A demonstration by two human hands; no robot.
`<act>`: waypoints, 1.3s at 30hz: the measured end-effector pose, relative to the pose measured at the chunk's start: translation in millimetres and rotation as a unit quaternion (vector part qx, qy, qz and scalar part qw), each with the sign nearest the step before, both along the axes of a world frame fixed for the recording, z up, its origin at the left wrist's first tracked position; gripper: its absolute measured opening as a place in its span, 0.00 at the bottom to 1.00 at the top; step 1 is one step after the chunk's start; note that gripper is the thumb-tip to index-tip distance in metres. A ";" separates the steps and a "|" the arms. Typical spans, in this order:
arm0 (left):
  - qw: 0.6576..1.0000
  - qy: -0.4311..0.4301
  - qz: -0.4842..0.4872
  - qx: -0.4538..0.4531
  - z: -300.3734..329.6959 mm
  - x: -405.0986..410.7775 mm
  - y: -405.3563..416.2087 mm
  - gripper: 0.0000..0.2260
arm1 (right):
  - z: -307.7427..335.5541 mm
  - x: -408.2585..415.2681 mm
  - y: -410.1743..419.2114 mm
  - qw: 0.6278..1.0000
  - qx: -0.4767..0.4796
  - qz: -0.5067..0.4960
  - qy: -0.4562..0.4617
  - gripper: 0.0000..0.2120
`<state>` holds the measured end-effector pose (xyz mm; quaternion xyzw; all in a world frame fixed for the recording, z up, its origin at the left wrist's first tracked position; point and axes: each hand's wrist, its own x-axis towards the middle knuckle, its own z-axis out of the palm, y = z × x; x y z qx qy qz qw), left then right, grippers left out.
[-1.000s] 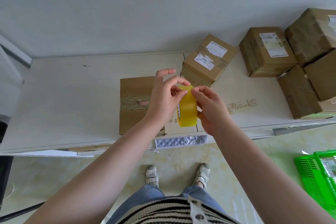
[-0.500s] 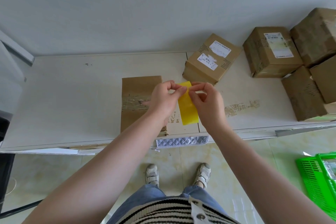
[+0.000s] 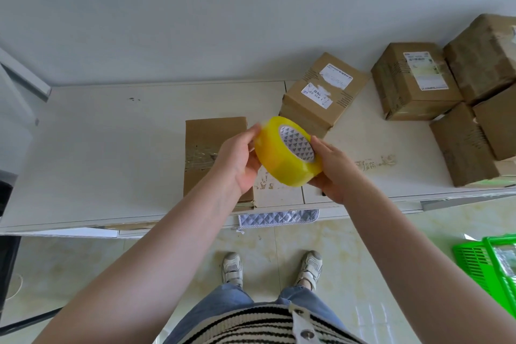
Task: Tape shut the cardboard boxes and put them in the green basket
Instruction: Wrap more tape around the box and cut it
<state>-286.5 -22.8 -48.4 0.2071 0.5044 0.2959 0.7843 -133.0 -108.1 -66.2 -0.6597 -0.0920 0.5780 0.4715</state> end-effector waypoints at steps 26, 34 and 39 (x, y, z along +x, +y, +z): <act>0.826 0.442 -0.041 0.348 -23.2 -44.0 36.6 0.18 | -61.1 8.6 -3.1 0.976 -0.101 -0.166 -0.100 0.16; 0.855 0.459 -0.149 0.188 -67.0 -87.6 34.5 0.38 | -56.2 -10.7 18.9 0.942 -0.116 -0.007 -0.316 0.25; 0.861 0.441 -0.147 0.206 -79.7 -92.2 33.5 0.26 | -25.2 -74.8 30.7 0.907 0.046 0.105 -0.404 0.21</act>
